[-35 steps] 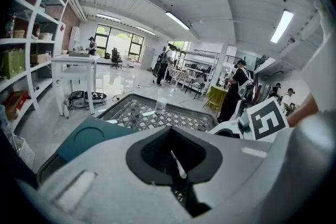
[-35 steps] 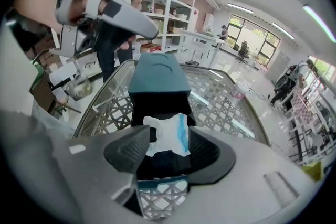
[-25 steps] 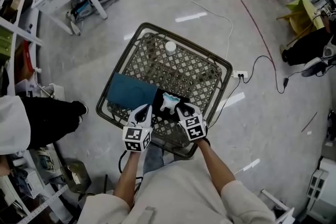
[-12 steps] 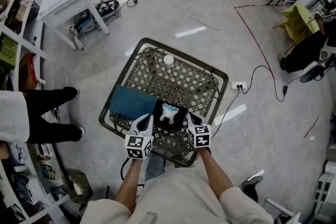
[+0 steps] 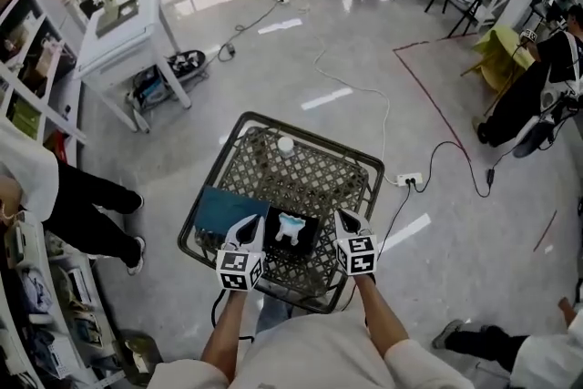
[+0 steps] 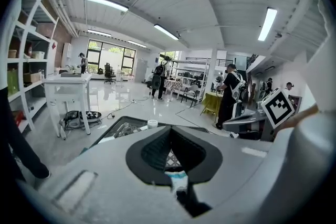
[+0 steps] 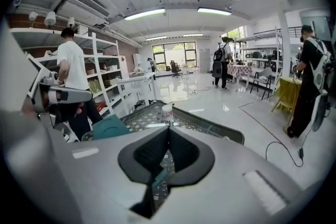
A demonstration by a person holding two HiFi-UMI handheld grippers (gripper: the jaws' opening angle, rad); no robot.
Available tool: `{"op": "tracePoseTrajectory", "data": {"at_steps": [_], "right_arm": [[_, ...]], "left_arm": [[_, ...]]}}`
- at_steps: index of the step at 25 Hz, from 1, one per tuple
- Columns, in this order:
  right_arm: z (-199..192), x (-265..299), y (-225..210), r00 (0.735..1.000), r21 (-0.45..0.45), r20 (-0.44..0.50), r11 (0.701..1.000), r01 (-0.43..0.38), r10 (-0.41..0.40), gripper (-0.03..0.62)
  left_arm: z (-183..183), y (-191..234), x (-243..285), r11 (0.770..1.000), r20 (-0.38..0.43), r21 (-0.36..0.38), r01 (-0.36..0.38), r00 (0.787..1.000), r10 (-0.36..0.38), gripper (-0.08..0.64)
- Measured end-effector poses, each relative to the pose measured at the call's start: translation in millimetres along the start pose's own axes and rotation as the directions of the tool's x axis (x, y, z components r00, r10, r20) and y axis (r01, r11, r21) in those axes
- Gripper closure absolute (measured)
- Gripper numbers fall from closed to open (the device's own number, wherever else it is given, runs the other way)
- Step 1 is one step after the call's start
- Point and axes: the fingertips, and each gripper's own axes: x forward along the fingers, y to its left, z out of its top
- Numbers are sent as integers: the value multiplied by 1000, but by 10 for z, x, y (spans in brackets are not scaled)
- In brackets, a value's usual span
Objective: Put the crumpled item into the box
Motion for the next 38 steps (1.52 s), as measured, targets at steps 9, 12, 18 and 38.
{"op": "tracePoseTrajectory", "data": {"at_steps": [9,12,18,38], "right_arm": [[716,-318,-299,986,-42,155,997,71,-64,592],[943,-453,-339,978,-56,198,995,82,-70,592],[1368,-761,-365,948,-75,310,993,95,-67,592],[1557,-1138,-463,916,-83,388,987,139,-96,594]], "left_arm": [[616,-78,79,998,102,58,14,995,-20,554],[793,-130,74,997,125,76,14,992,-23,554],[1058,-203,8,996,169,89,7,985,-22,554],[1409,-285,-256,994,256,103,-34,967,6,555]]}}
